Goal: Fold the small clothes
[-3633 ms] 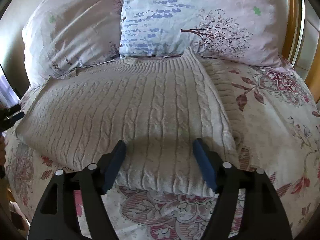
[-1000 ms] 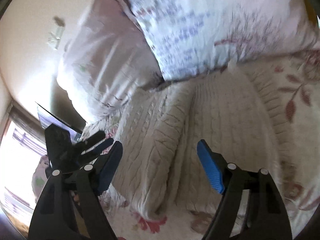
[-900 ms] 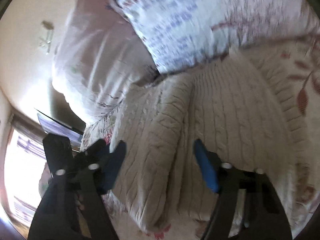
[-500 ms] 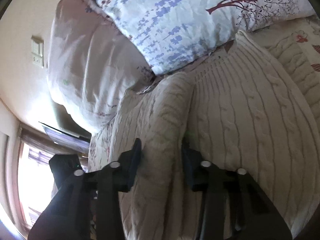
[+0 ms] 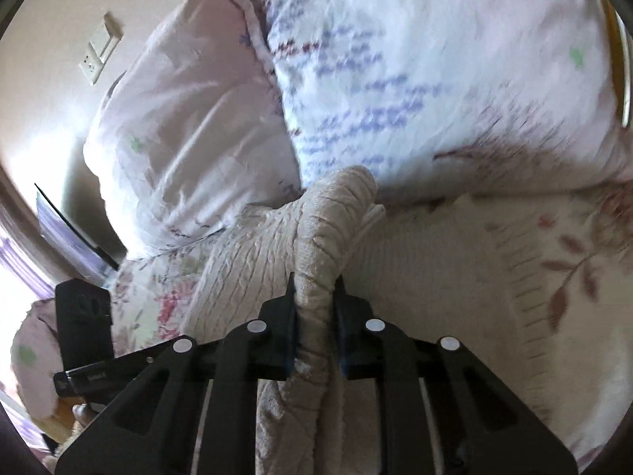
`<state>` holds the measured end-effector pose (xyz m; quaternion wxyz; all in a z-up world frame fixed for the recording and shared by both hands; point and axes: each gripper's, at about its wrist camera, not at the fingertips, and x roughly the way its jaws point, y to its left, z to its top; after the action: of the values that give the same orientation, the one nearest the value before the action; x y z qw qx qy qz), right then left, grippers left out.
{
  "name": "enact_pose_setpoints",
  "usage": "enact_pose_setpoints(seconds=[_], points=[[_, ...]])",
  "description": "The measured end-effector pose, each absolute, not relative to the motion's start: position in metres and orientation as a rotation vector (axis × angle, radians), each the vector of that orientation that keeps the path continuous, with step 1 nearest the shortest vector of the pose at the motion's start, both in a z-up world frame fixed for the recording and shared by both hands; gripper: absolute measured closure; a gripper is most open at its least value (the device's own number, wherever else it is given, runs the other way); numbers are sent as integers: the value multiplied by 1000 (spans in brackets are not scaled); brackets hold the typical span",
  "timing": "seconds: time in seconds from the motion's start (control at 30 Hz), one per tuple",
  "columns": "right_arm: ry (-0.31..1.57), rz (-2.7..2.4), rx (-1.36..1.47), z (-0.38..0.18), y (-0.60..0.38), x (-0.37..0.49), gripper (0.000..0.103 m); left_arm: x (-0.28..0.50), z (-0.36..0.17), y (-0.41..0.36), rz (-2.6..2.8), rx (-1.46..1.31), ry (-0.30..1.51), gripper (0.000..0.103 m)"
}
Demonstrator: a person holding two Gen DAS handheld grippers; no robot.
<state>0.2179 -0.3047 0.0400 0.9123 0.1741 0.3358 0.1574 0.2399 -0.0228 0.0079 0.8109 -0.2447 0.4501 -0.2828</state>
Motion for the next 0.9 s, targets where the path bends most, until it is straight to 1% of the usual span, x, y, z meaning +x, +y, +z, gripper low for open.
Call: enact_pose_setpoints(seconds=[0.27,0.4,0.7,0.9], points=[[658,124,243,51,-346,204,87,235,11,-36,-629,-512,970,22],[677,50,210,47,-363,201,87,234,10,-45,-638,-493,985,22],[665,9,207,45,-376,201,87,230,5,-64,-661,-452,1009,22],[730,-29,206,19,-386,217,87,229,3,-71,-676,-449,1022,22]])
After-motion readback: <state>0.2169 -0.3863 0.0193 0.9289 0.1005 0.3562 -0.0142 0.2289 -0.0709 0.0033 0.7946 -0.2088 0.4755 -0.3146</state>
